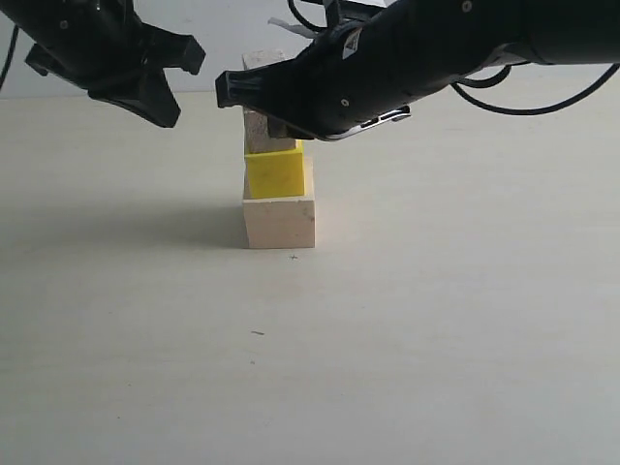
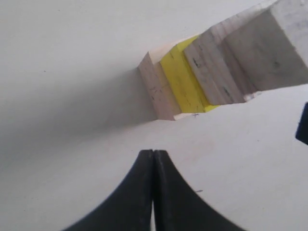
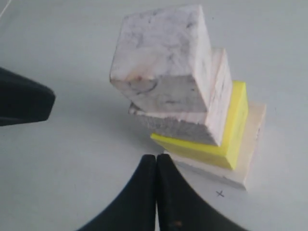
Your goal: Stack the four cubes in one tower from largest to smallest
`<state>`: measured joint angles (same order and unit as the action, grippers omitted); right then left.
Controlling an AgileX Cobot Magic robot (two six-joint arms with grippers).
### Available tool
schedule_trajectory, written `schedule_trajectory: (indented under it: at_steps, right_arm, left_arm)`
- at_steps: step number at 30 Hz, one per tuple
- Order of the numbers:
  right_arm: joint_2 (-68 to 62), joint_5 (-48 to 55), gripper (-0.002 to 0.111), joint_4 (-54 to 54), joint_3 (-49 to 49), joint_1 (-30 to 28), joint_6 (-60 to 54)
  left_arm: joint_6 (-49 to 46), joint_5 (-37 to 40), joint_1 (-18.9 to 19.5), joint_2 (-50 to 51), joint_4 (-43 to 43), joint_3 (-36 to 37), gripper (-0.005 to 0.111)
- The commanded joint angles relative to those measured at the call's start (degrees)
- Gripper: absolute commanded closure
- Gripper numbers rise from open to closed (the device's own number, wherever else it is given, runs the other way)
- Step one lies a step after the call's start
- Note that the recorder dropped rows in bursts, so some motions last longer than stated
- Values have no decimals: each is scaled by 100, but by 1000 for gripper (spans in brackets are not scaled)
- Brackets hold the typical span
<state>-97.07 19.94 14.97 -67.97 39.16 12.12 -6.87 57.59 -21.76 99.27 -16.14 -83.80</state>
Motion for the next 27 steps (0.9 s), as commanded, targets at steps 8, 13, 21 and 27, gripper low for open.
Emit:
schedule_trajectory:
  at_steps: [8, 13, 21, 27]
  right_arm:
    - [398, 833, 108, -1334, -46, -572, 647]
    - [209, 406, 108, -1208, -46, -867, 575]
    - [-221, -37, 108, 581, -46, -866, -980]
    - [-303, -266, 108, 1116, -46, -866, -1611]
  left_arm:
    - [-789, -574, 13, 512, -797, 16, 107]
    - [-874, -736, 13, 539, -820, 16, 107]
    - [-1162, -771, 13, 539, -1131, 16, 107]
    - [-1393, -718, 13, 539, -1307, 16, 107]
